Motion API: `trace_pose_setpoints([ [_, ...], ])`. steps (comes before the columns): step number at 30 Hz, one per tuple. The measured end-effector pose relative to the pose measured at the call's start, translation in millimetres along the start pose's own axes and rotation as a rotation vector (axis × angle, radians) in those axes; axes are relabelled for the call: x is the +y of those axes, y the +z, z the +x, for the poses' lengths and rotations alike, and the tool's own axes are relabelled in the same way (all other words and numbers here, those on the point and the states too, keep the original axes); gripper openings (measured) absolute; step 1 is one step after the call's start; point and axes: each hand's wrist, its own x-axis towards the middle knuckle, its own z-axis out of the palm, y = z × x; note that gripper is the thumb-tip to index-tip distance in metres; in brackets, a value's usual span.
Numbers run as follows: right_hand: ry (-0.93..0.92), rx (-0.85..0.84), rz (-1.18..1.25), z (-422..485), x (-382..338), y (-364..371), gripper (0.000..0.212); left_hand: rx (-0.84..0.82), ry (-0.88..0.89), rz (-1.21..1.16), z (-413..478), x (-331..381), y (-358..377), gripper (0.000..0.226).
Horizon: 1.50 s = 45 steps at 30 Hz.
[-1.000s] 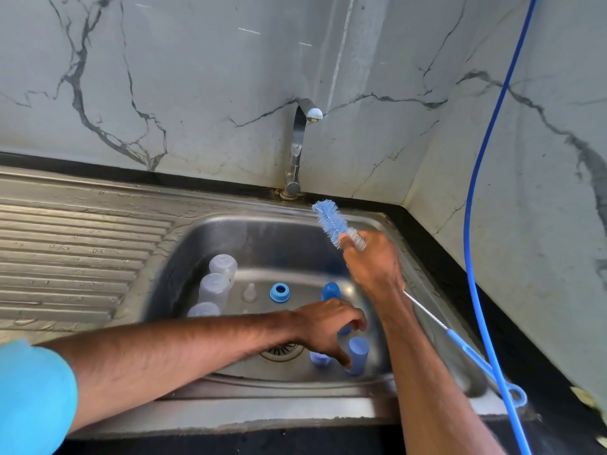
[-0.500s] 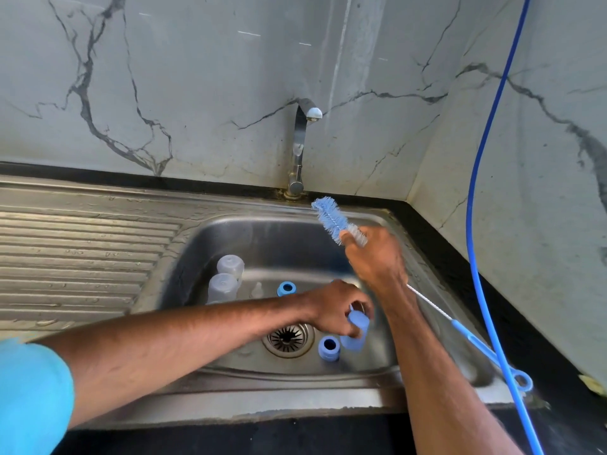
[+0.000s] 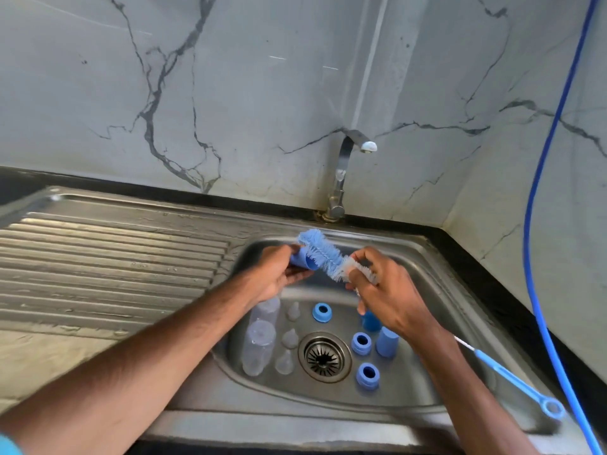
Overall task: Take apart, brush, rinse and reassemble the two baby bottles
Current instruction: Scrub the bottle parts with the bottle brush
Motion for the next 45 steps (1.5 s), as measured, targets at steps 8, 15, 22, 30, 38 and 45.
trace_pose_setpoints([
  [8,-0.034,0.053,-0.264,-2,-9,4,0.010,0.114,0.022,-0.123,2,15,-14,0.020],
  [15,-0.006,0.099,-0.330,-1,-2,8,0.014,-0.054,0.070,0.030,-7,7,3,0.035],
  [22,0.192,0.088,-0.303,4,4,8,0.008,-0.181,0.138,0.075,-11,-8,22,0.030],
  [30,0.229,-0.060,0.108,2,-9,13,0.026,-0.121,0.185,0.015,-9,-6,17,0.016],
  [38,0.228,0.157,-0.083,3,-3,6,0.018,-0.211,0.168,0.032,-16,0,25,0.012],
  [45,0.038,0.129,-0.114,0,-21,15,0.015,-0.072,0.212,-0.074,-9,10,9,0.034],
])
